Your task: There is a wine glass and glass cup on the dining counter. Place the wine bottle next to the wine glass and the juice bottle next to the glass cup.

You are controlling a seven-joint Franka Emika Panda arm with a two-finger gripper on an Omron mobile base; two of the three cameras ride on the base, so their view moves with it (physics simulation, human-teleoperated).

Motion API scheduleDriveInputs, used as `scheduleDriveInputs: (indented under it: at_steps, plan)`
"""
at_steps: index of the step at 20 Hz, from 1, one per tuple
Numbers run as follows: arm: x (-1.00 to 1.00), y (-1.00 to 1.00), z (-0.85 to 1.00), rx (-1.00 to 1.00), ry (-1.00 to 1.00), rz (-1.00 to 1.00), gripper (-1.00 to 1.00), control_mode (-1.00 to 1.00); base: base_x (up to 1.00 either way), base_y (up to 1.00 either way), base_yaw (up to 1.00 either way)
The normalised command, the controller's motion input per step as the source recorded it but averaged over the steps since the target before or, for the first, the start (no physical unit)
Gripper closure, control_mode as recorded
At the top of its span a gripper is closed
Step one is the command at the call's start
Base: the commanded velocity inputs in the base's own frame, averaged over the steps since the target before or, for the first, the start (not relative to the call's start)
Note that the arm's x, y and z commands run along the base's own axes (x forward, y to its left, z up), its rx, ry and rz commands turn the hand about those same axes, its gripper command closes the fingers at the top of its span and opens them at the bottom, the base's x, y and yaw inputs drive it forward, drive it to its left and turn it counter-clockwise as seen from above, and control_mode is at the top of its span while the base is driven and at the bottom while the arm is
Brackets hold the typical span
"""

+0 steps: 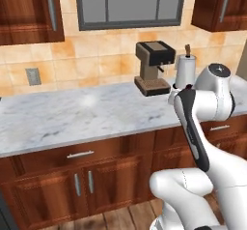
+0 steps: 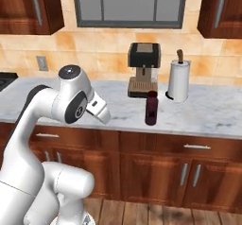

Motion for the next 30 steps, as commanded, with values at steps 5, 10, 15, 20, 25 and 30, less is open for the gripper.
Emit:
scheduleDriveInputs:
  at_steps: [5,10,15,20,25,30]
  plan:
    - [0.0,0.0,0.0,0.0,0.0,0.0,-1.0,1.0,0.54,0.49,-0.15]
    - [0.0,0.0,0.0,0.0,0.0,0.0,-1.0,1.0,0.63,0.42,-0.07]
    - [0.0,0.0,0.0,0.0,0.0,0.0,-1.0,1.0,0.61,0.29,-0.03]
    - [0.0,0.0,0.0,0.0,0.0,0.0,-1.0,1.0,0.44,0.19,-0.05]
    - [0.0,0.0,0.0,0.0,0.0,0.0,-1.0,1.0,0.01,0.01,0.0]
    - [0.0,0.0,0.0,0.0,0.0,0.0,-1.0,1.0,0.0,0.0,0.0]
